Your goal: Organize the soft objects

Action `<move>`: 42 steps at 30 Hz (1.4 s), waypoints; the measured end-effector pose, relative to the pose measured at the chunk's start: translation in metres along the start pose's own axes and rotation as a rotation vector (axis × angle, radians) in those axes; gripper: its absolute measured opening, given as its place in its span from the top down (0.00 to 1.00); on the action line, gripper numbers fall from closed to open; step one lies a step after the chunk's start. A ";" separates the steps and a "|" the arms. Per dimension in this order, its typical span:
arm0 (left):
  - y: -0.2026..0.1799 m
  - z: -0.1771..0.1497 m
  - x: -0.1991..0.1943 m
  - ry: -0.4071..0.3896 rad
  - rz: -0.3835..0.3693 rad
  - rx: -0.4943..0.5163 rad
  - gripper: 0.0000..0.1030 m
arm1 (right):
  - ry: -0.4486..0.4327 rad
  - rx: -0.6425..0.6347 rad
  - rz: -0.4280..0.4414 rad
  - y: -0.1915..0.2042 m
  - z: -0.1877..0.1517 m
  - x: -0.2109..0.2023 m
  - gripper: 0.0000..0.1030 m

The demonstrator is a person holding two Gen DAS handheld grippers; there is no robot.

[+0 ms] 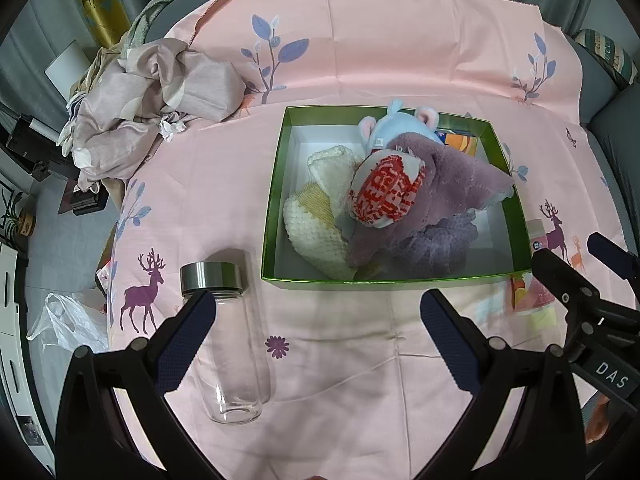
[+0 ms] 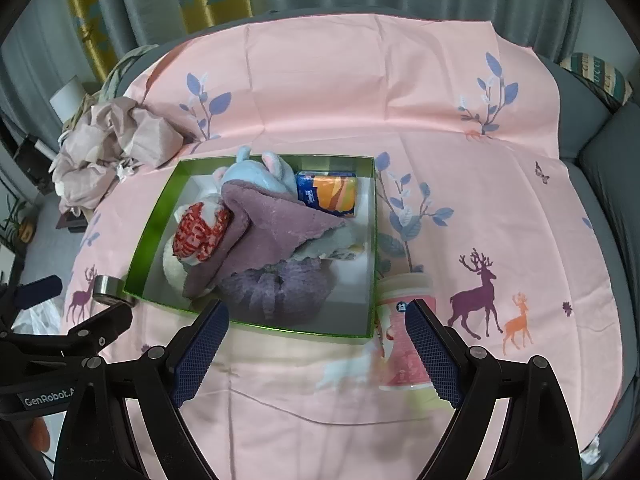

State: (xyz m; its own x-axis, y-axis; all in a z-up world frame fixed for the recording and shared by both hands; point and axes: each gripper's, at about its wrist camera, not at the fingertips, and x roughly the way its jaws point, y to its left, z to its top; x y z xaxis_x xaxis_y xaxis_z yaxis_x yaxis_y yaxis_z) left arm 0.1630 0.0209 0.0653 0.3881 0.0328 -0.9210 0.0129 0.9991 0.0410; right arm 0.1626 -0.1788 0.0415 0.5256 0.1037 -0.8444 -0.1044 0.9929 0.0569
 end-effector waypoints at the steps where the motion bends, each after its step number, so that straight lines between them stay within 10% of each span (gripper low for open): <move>1: 0.000 0.000 0.000 0.000 -0.001 0.000 0.01 | -0.001 0.001 0.000 0.000 0.000 0.000 0.12; 42: -0.003 0.000 0.002 0.005 -0.002 0.001 0.01 | 0.000 0.000 -0.001 -0.004 0.000 0.002 0.12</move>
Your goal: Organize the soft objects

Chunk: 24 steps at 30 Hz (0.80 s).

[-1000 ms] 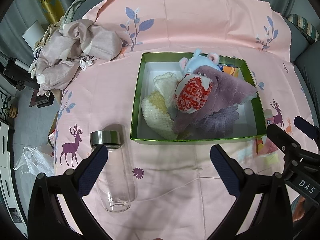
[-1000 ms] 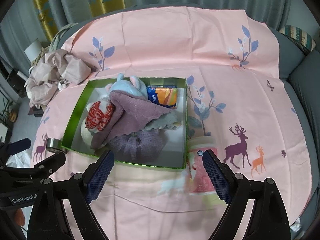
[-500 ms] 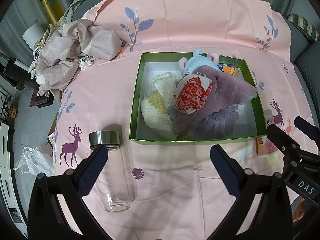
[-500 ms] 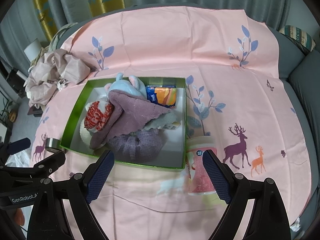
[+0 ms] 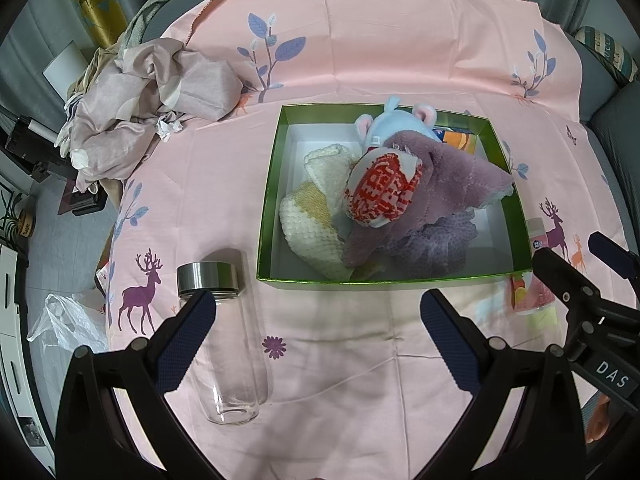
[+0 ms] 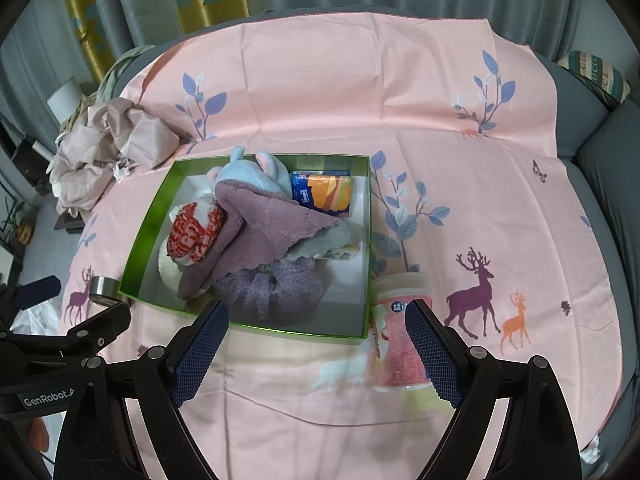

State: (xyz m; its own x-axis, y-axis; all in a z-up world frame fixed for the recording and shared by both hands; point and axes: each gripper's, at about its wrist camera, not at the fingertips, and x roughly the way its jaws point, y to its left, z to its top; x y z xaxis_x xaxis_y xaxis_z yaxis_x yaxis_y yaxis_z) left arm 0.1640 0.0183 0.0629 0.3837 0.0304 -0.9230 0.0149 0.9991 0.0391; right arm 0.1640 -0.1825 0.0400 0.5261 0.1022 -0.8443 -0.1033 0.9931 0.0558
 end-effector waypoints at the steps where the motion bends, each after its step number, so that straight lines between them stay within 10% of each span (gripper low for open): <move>1: 0.000 0.000 0.000 -0.001 0.001 0.001 0.01 | 0.000 0.000 -0.001 0.000 0.000 0.000 0.12; 24: -0.002 0.000 0.002 -0.002 0.006 0.005 0.01 | 0.001 0.001 -0.001 0.001 0.001 0.001 0.12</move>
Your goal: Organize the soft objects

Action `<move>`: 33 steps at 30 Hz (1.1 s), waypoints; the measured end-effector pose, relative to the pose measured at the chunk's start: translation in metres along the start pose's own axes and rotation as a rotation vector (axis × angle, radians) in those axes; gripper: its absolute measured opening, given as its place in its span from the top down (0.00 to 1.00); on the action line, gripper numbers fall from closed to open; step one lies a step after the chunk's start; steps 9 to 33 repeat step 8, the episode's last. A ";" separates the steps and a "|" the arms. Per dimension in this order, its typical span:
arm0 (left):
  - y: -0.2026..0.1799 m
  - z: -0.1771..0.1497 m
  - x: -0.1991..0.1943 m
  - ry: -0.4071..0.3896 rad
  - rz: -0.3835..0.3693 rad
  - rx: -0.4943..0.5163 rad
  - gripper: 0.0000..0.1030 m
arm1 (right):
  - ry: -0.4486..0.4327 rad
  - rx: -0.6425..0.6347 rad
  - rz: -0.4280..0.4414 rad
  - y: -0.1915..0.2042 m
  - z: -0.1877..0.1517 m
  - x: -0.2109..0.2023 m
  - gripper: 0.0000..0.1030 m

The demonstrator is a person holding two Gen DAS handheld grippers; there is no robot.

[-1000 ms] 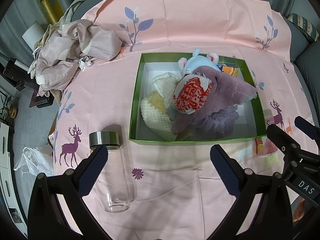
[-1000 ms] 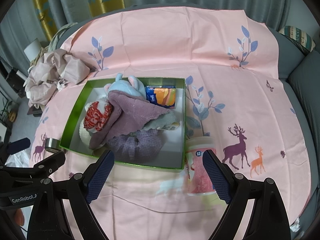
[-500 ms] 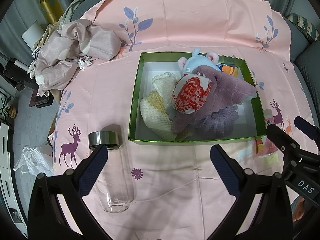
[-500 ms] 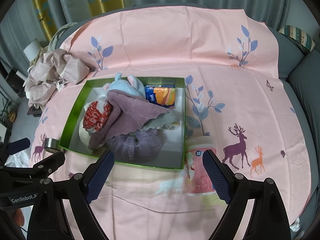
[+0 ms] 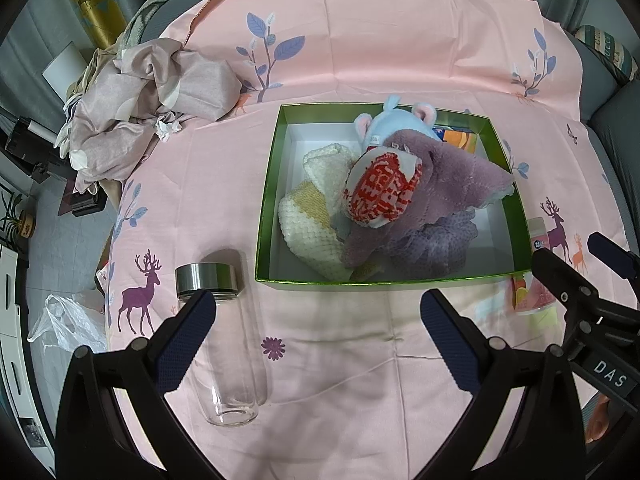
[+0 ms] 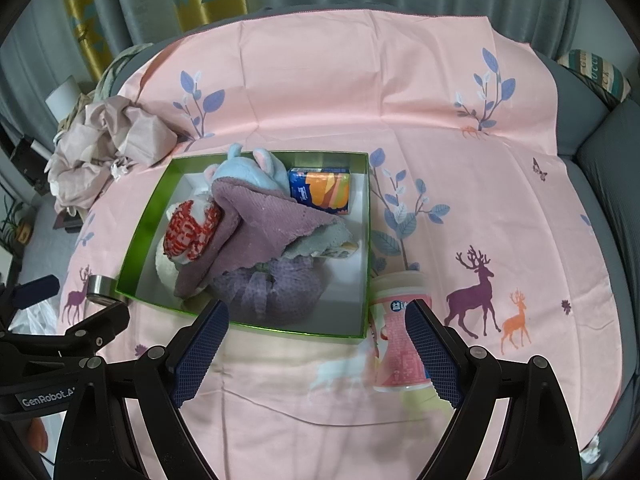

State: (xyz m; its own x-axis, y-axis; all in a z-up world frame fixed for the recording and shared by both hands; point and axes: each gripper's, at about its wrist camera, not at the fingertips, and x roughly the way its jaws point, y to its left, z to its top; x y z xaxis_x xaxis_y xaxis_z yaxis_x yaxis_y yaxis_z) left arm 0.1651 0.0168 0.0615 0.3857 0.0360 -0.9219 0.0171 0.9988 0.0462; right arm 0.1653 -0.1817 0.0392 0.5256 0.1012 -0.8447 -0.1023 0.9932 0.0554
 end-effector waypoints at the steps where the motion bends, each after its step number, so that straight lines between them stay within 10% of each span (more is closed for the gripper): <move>1: -0.001 0.000 0.000 -0.002 0.001 0.002 0.01 | 0.000 0.000 0.000 0.000 0.000 0.000 0.12; 33: -0.001 0.002 0.002 0.002 -0.011 -0.005 0.01 | 0.001 0.001 -0.003 -0.001 -0.001 0.001 0.12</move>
